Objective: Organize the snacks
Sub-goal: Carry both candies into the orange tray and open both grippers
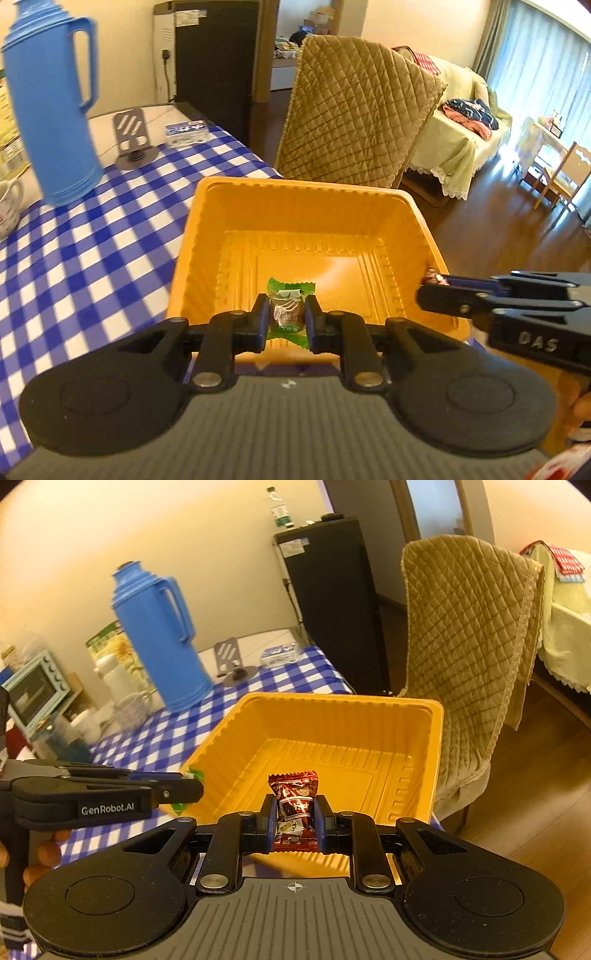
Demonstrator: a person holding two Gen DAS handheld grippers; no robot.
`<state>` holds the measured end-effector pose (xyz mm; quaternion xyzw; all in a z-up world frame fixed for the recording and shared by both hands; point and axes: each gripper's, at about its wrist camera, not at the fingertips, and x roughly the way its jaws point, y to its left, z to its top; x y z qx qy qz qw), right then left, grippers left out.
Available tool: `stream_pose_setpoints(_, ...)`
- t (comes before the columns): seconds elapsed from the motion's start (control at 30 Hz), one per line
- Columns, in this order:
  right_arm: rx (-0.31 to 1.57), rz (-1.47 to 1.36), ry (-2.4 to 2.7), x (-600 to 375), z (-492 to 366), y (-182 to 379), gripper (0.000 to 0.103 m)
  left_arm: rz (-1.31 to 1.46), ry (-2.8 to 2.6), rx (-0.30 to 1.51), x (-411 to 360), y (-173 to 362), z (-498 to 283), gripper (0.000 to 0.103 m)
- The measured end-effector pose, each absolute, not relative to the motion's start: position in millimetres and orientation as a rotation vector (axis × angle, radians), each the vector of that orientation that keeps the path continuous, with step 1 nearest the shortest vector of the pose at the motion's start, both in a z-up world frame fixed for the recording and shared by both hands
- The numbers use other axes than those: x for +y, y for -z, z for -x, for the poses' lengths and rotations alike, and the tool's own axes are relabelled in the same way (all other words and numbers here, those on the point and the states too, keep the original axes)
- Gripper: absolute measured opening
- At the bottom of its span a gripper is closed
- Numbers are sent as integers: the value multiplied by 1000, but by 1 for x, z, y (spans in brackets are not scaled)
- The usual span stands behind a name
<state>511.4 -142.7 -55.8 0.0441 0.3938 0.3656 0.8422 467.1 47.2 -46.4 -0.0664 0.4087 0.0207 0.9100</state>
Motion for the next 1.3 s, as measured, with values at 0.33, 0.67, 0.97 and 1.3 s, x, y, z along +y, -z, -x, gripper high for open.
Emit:
stream_pose_setpoints(0.33, 877, -132, -697, -138, -541, 77, 21, 110, -13, 902, 39, 76, -514, 18)
stream_pose_setpoints(0.67, 883, -156, -654, -140, -544, 81, 21, 113, 17, 937, 36, 92, -530, 19)
stream_pose_setpoints(0.97, 890, -160, -641, -135, -547, 83, 21, 125, 13, 934, 50, 92, -520, 19)
stream_pose_setpoints(1.3, 869, -187, -632, -128, -552, 78, 39, 144, -17, 913, 70, 81, -497, 29)
